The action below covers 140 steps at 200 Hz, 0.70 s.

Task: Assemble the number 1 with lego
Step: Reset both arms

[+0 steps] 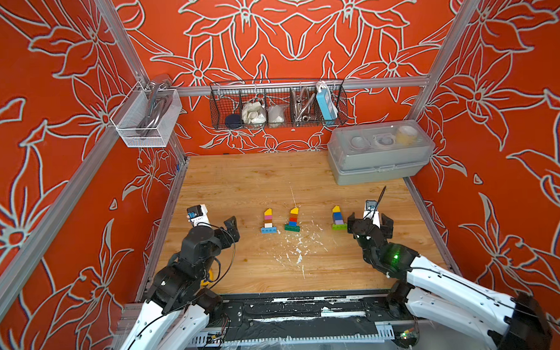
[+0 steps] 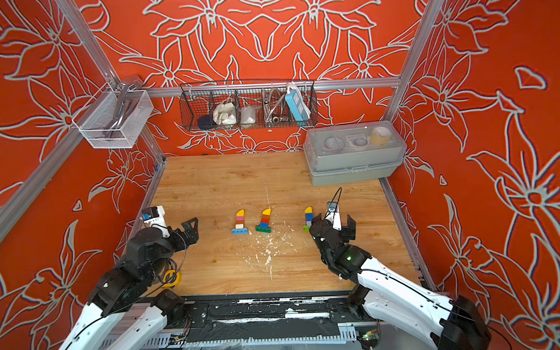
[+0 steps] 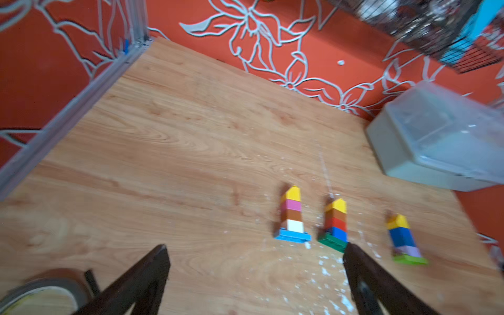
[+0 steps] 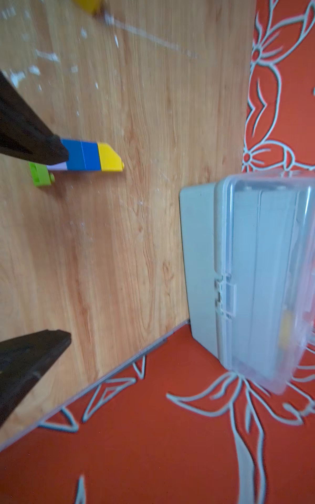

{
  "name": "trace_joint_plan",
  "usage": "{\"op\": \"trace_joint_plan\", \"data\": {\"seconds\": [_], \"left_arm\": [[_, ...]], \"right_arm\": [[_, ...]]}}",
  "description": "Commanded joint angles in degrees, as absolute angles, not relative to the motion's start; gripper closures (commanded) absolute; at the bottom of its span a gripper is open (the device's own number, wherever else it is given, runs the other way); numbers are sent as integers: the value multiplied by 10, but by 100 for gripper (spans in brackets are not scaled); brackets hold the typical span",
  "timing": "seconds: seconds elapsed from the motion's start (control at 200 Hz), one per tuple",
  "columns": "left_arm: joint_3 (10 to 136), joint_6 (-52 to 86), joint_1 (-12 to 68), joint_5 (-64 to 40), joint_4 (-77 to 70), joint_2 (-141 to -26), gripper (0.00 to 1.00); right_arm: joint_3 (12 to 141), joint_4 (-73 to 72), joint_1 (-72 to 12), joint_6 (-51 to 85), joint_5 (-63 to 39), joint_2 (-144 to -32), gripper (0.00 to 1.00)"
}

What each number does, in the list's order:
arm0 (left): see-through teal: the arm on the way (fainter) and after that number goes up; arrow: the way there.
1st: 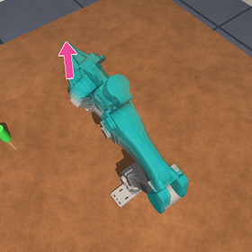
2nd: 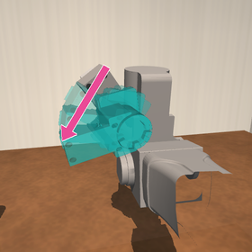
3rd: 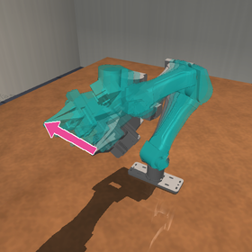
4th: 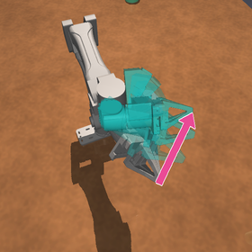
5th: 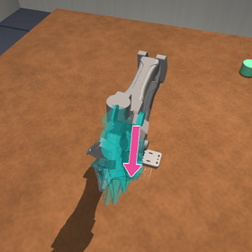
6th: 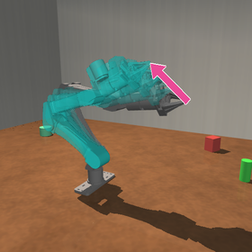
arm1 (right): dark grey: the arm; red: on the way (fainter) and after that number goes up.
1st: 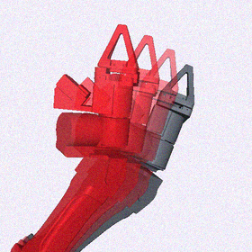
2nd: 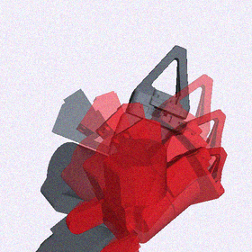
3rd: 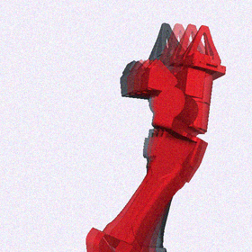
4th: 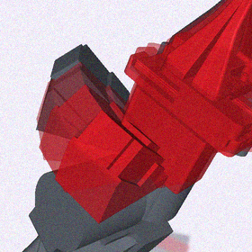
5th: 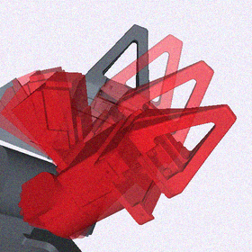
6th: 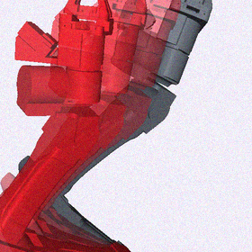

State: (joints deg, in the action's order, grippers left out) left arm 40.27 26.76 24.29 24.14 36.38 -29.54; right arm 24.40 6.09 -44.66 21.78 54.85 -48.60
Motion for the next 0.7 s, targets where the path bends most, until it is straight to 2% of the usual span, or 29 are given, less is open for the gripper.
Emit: {"op": "trace_joint_plan", "data": {"seconds": [0.0, 0.03, 0.115, 0.29, 0.47, 0.696], "left_arm": [[369, 193, 228, 329, 255, -344, 1], [355, 183, 221, 327, 225, -360, 1], [324, 170, 192, 323, 149, -403, 1], [281, 109, 152, 341, -18, -503, 1], [238, 58, 113, 355, -148, -562, 1], [215, 50, 55, 281, -275, -673, 1]], "right_arm": [[226, -64, -424, 138, 674, -505, 0], [223, -70, -419, 124, 664, -505, 0], [190, -201, -387, 46, 630, -510, 0], [173, -284, -298, 7, 565, -537, 1], [134, -379, -225, 27, 513, -635, 0], [165, -479, -177, -22, 479, -750, 0]]}}
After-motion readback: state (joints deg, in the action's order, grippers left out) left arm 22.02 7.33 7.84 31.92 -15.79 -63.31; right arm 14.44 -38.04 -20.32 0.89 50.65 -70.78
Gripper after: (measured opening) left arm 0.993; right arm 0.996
